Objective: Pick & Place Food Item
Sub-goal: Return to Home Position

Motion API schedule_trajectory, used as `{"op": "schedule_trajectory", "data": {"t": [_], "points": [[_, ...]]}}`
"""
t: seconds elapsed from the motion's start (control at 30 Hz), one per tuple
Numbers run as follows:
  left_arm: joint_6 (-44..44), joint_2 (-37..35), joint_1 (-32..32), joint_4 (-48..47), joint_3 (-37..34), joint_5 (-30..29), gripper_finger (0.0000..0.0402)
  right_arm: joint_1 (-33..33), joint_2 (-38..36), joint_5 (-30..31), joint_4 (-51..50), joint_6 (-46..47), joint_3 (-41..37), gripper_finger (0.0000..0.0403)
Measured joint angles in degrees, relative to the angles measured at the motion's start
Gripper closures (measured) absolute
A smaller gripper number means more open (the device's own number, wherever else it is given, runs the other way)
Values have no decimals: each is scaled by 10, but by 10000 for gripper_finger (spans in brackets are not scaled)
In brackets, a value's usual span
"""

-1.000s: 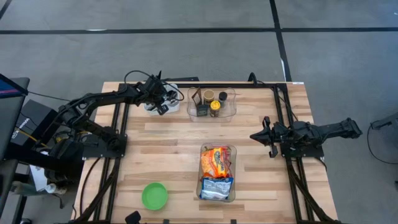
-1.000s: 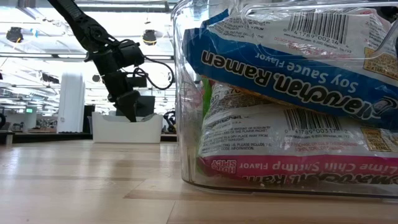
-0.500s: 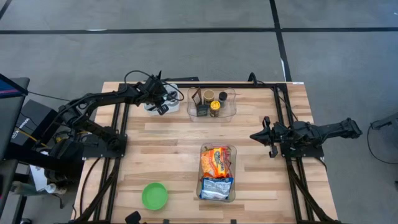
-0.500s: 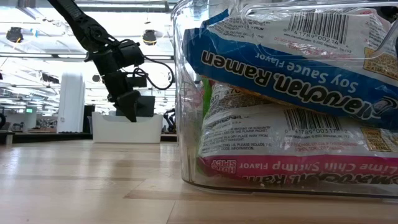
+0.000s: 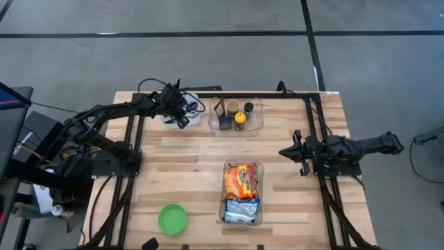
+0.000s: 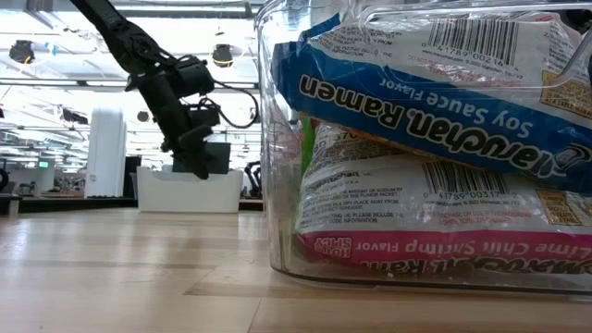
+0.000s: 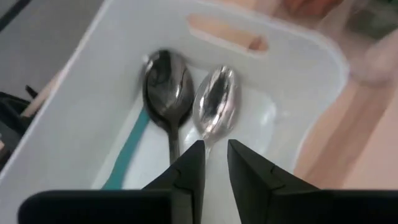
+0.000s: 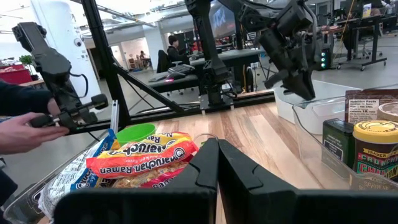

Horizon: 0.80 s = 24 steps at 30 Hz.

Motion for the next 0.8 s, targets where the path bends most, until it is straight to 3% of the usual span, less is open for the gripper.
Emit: {"op": "schedule_trajectory", "data": {"t": [0.5, 0.8], "points": [[-60, -209, 0, 30, 0, 10, 380, 0, 0, 0, 0, 0, 0, 403], [-106, -291, 0, 63, 0, 11, 400, 0, 0, 0, 0, 0, 0, 403]]}}
